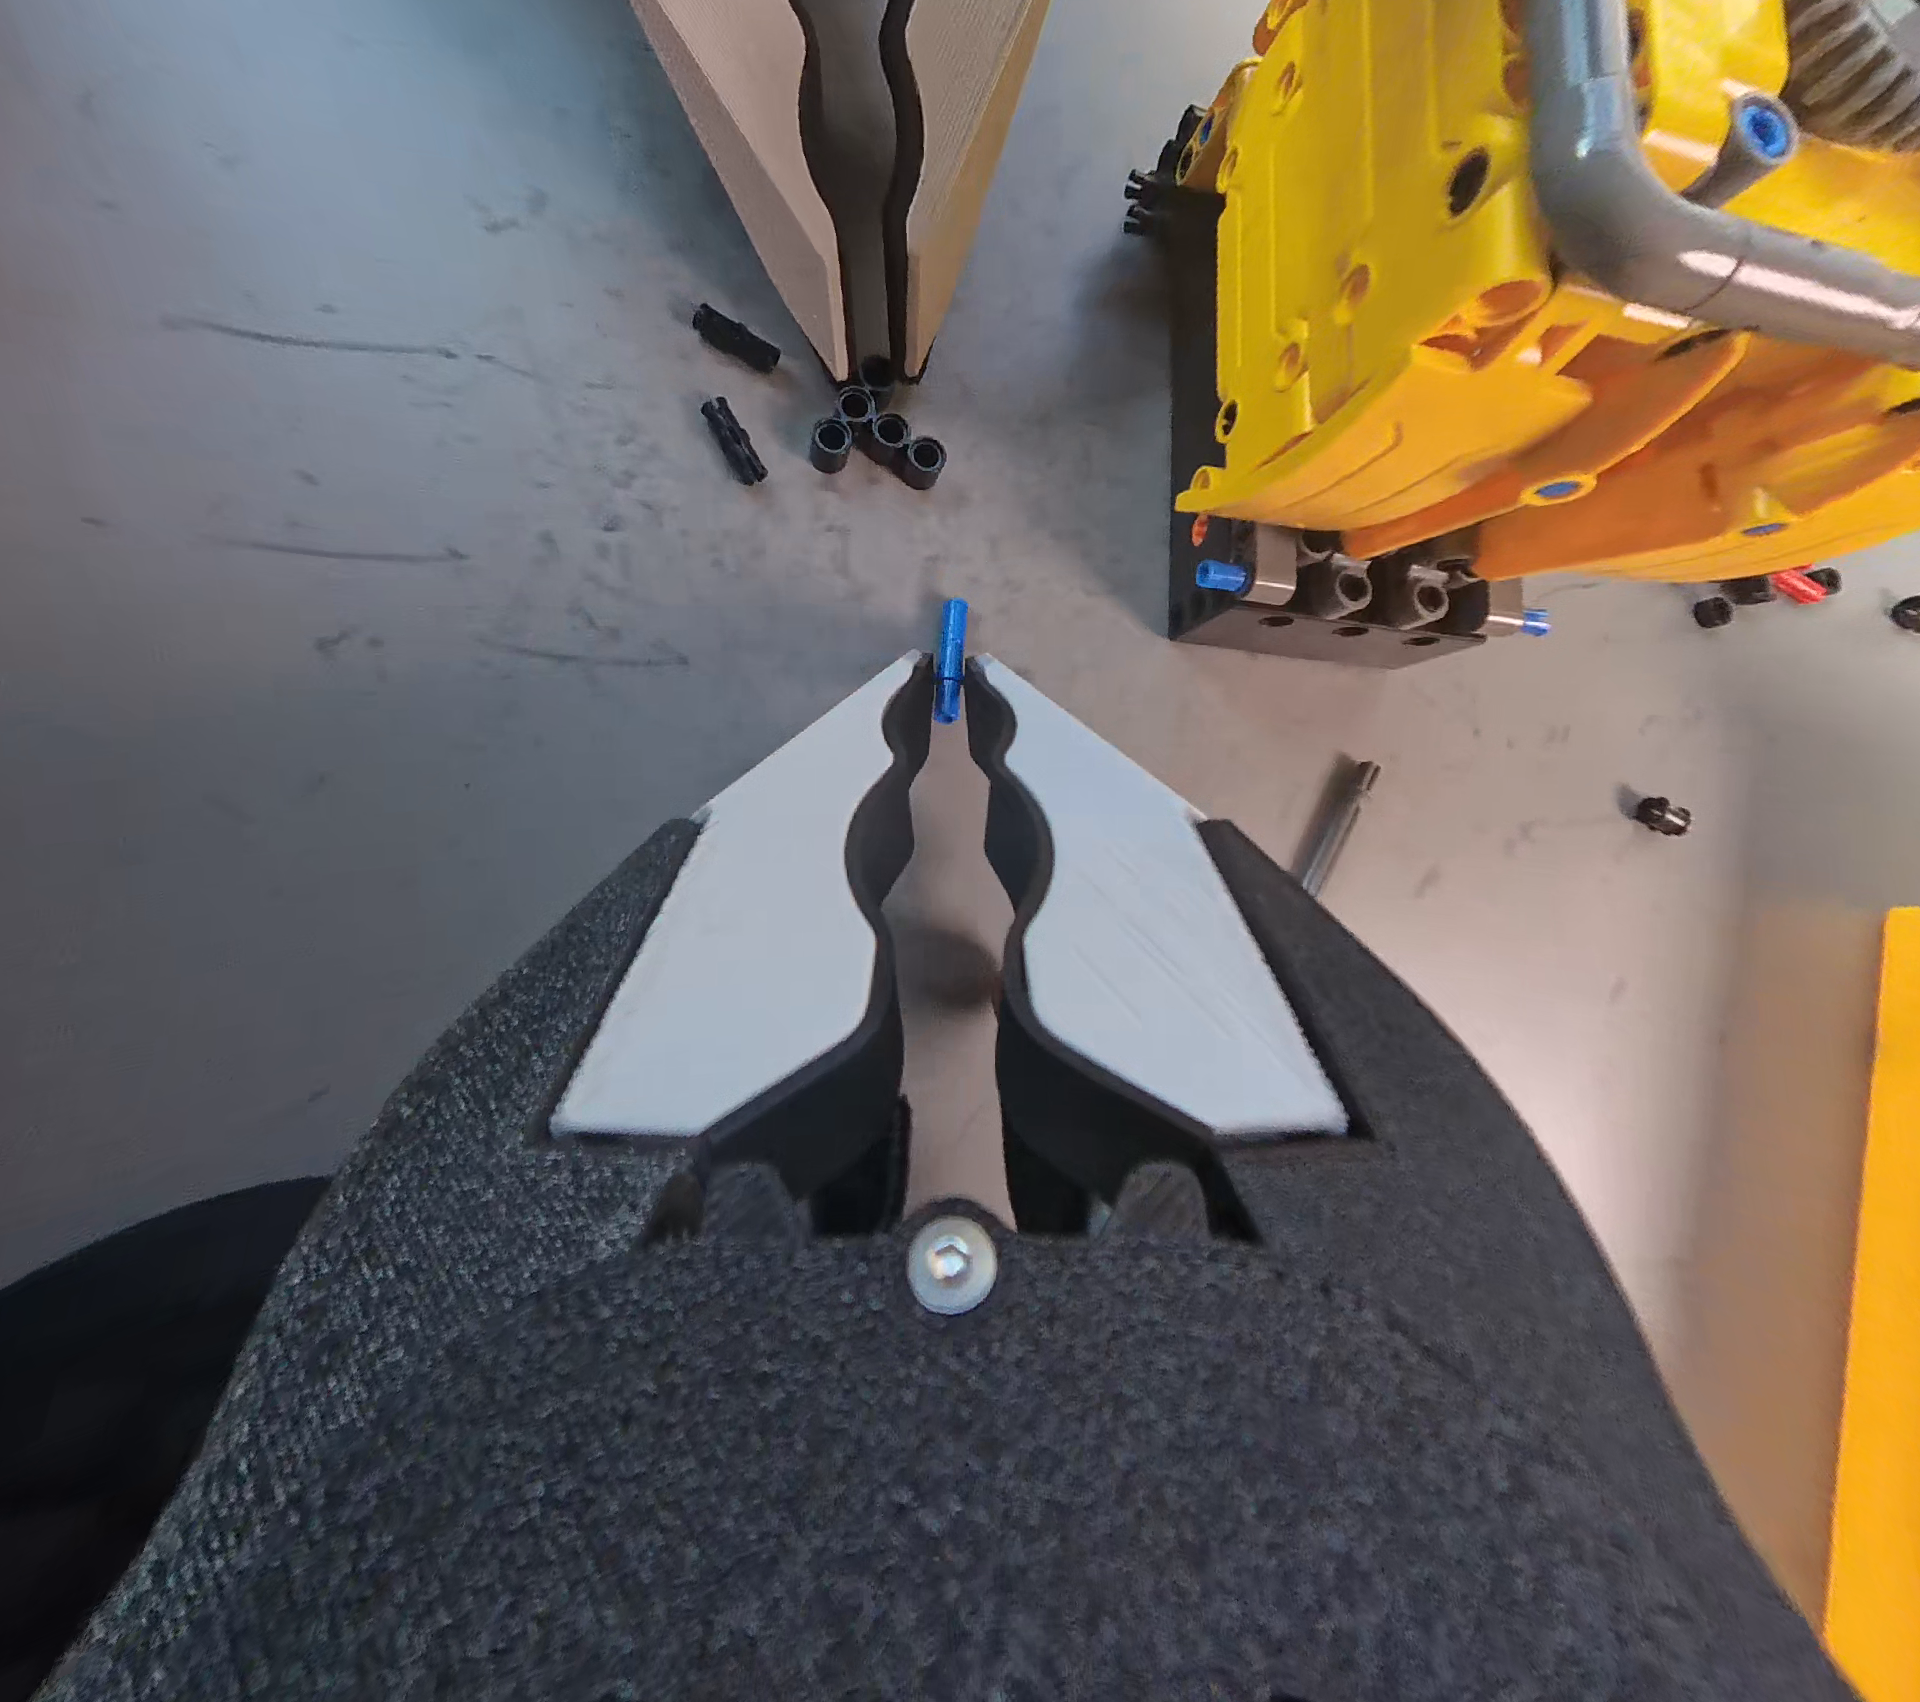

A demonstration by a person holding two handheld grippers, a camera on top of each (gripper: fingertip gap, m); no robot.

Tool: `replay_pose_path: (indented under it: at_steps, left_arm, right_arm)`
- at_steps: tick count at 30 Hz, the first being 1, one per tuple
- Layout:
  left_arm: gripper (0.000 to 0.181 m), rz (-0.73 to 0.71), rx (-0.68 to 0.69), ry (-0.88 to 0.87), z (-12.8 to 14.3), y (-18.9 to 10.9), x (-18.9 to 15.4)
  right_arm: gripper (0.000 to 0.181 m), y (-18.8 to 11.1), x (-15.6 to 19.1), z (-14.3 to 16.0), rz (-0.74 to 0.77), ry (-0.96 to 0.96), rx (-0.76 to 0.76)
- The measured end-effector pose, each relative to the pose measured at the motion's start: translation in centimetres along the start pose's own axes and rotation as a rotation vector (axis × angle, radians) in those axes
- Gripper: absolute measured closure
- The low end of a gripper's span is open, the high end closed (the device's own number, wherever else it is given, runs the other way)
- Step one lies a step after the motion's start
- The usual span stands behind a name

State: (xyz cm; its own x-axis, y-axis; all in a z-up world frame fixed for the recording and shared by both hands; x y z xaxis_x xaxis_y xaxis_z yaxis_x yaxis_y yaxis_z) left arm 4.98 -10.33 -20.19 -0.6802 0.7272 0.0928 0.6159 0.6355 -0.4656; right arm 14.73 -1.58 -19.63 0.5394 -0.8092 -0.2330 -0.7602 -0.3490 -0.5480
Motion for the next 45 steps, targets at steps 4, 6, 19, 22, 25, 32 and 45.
replay_pose_path:
  at_steps: [4,6,19,22,25,32,45]
  left_arm:
    - [0.175,-0.010,-0.008,-0.004,0.0,-0.2,0.1]
    - [0.174,-0.021,-0.016,-0.008,0.0,-0.7,0.2]
    - [0.170,0.047,-0.107,-0.065,-1.0,-2.3,-0.4]
    - [0.169,0.084,-0.106,-0.080,-0.9,-2.0,-0.9]
    - [0.167,0.116,-0.102,-0.079,-1.0,-1.7,-1.6]
    - [0.178,0.137,-0.119,-0.068,-1.6,-1.6,-2.3]
    - [0.178,0.109,-0.258,-0.065,-3.2,-2.6,-1.8]
  right_arm:
    - [0.164,-0.3,-0.4,-0.2,-0.006,0.002,0.024]
    - [0.164,-0.8,-0.3,-1.3,-0.020,0.014,-0.028]
    - [0.177,2.9,2.5,-2.8,-0.293,0.049,0.012]
    - [0.177,2.9,2.5,-3.0,-0.306,0.052,0.019]
    - [0.177,2.5,2.5,-4.0,-0.288,0.043,-0.046]
    - [0.177,1.7,2.6,-5.5,-0.232,0.015,-0.117]
    - [0.177,0.5,1.9,-7.0,-0.166,0.050,-0.282]
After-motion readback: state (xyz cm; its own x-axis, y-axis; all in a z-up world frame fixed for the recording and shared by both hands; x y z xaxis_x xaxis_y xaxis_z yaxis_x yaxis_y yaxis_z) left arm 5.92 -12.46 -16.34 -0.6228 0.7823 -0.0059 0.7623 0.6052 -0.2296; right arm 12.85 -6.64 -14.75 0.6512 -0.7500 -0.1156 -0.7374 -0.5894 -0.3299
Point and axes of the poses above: each gripper's, where its closed fingertips meet, y out along the fingers, z out of its underside, x = y × z across the jaws, the point moved 6 cm from there along -y, back along the fingers, and after that the axes turned 15 degrees about -x, right-handed, at the moved point
